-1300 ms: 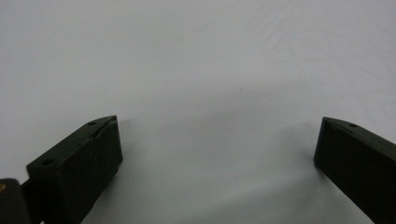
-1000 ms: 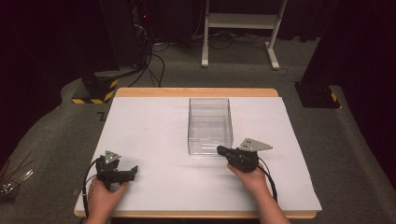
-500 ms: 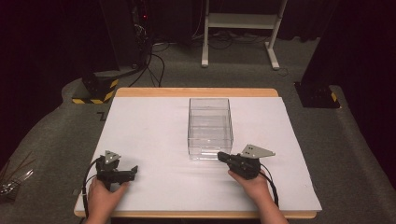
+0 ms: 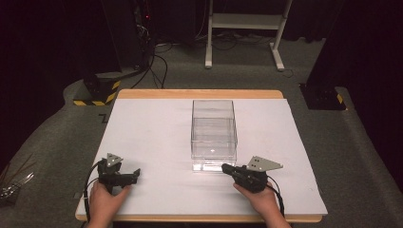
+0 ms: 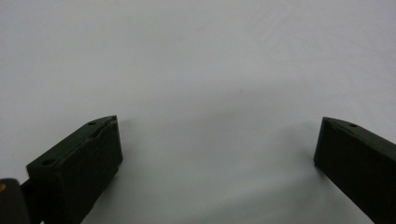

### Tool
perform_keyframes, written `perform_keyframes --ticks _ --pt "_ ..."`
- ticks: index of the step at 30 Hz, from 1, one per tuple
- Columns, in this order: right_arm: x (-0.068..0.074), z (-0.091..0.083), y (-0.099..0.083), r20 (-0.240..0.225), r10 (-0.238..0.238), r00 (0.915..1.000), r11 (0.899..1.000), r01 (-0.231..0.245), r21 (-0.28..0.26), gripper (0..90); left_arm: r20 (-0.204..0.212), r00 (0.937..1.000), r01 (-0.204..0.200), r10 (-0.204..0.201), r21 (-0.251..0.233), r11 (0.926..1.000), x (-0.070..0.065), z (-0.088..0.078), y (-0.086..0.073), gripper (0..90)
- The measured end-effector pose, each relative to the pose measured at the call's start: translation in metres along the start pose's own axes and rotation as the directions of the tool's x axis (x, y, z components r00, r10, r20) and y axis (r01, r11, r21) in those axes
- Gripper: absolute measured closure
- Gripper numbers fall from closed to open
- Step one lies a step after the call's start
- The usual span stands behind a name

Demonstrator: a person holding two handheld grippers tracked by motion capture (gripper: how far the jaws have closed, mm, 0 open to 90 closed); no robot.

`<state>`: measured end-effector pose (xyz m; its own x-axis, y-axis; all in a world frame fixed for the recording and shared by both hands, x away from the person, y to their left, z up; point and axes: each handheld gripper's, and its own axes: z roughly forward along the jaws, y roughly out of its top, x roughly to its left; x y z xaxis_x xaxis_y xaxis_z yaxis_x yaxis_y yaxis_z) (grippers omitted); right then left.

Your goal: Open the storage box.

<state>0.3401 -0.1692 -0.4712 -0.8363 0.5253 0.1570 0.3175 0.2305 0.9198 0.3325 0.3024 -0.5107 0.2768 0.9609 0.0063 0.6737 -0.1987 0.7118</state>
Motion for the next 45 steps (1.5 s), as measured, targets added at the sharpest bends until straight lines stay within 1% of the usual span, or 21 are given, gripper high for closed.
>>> perform_keyframes --ticks 5,9,18,26,38,45 --pt "0.006 -0.004 -0.003 -0.011 0.004 0.9999 1.0 -0.004 -0.001 86.5 0.0 1.0 -0.001 0.001 0.0 1.0 0.0 0.0 0.0 0.9" --pt "0.014 -0.01 -0.007 -0.026 0.0 0.9997 1.0 0.0 0.002 86.6 0.0 1.0 -0.001 0.001 -0.002 1.0 0.0 0.0 0.0 0.9" --pt "0.024 -0.019 -0.014 -0.029 -0.006 0.9996 1.0 0.006 0.019 86.4 0.0 1.0 0.0 0.0 -0.002 1.0 0.0 0.0 0.0 0.9" --pt "0.027 -0.025 -0.018 -0.031 -0.003 0.9995 1.0 0.003 0.019 87.2 -0.001 1.0 -0.001 0.001 -0.002 1.0 0.0 0.0 0.0 0.9" --pt "0.033 -0.033 -0.023 -0.048 0.002 0.9989 1.0 -0.001 0.018 87.6 0.0 1.0 0.0 0.0 -0.002 1.0 0.0 0.0 0.0 0.9" --pt "0.038 -0.036 -0.025 -0.065 0.005 0.9978 1.0 -0.004 0.018 87.6 -0.001 1.0 0.0 0.0 -0.002 1.0 0.0 0.0 0.0 0.9"
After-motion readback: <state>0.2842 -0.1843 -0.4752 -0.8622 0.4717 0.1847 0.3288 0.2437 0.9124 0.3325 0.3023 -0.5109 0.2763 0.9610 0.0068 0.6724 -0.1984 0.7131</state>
